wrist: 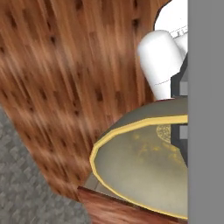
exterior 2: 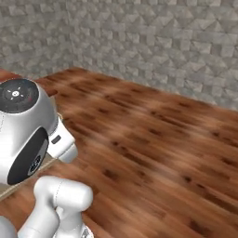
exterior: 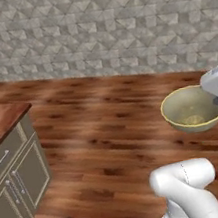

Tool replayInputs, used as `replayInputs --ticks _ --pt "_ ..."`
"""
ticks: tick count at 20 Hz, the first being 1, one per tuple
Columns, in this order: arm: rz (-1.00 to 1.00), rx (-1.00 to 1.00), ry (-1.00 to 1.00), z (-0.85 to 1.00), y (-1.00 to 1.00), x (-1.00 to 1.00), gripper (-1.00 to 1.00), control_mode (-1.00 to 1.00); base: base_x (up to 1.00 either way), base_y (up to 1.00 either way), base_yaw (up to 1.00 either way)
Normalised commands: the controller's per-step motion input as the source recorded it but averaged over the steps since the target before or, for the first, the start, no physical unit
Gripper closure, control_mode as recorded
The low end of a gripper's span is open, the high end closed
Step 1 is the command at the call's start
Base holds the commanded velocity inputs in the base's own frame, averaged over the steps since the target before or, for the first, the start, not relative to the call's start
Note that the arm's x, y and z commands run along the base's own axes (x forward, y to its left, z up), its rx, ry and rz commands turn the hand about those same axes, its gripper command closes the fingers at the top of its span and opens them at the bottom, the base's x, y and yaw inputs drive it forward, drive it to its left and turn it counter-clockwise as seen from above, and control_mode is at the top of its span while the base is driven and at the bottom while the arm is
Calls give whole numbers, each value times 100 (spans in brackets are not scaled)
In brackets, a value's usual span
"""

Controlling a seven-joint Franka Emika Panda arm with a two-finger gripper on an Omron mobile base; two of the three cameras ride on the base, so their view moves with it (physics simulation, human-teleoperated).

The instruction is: Take the smaller bowl and place it next to the appetizer plate on the dining counter , and place the larger bowl next to the plate with cooked food.

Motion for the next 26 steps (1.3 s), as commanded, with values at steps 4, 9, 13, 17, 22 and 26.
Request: replayInputs --ticks 4,9,13,17,22,26 --pt "0 0 0 0 0 0 100 100 100 -28 36" --pt "0 0 0 0 0 0 100 100 100 -48 43" --pt "0 0 0 0 0 0 100 100 100 -66 42" --pt "0 0 0 0 0 0 100 100 100 -72 39" --pt "0 0 0 0 0 0 100 100 100 -72 41" --pt "0 0 0 0 0 0 100 100 100 -81 41"
